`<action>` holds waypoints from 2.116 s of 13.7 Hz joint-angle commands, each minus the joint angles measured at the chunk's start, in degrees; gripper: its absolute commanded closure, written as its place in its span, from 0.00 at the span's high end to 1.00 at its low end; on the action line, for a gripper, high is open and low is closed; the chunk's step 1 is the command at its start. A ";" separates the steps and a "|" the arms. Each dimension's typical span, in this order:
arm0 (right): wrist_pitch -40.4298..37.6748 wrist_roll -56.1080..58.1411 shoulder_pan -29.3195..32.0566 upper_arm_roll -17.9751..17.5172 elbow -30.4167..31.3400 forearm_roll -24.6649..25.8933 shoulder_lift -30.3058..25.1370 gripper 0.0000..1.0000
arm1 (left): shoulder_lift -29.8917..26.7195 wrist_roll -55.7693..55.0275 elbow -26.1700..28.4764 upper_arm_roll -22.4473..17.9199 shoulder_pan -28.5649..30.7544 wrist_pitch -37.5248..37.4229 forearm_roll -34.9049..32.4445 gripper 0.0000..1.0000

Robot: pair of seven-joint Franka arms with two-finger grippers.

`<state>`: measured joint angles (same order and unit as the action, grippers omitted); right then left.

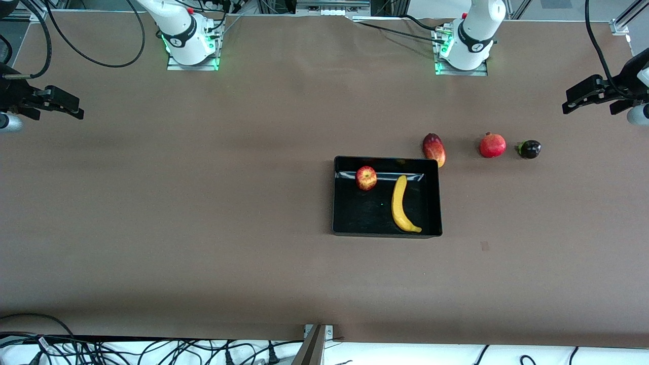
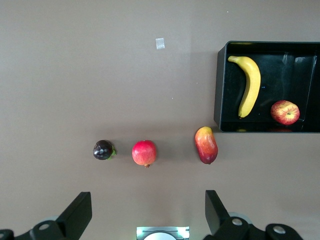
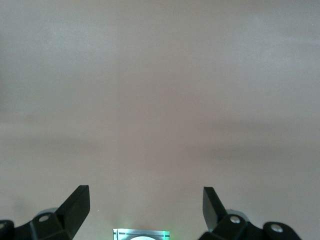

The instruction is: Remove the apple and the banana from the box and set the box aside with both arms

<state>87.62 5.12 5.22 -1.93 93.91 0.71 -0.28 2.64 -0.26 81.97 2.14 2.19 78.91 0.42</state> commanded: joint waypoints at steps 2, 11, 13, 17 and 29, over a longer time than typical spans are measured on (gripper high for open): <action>-0.16 -0.28 0.23 -0.35 -0.75 0.34 0.46 1.00 | -1.23 0.70 1.43 -0.38 -0.26 1.16 0.20 1.00; -0.25 -0.46 0.06 -1.32 -3.65 -0.10 1.25 1.00 | -1.14 -0.27 1.87 -0.38 -0.43 2.30 0.02 1.00; -0.60 -0.46 -0.03 -1.58 -3.56 -0.10 1.07 1.00 | -1.14 -0.35 2.22 -0.38 -0.43 2.65 -0.07 1.00; -1.13 -0.46 0.05 -1.32 -3.47 -0.10 1.07 1.00 | -1.14 -0.44 2.58 -0.30 -0.43 2.82 -0.07 1.00; -1.13 -0.46 0.06 -1.14 -3.47 -0.10 1.07 1.00 | 11.15 -24.24 5.04 -0.12 -12.37 18.19 -1.38 1.00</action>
<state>87.41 5.10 5.10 -3.01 91.35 0.70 0.67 10.19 -21.55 87.89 2.73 -7.73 94.80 0.30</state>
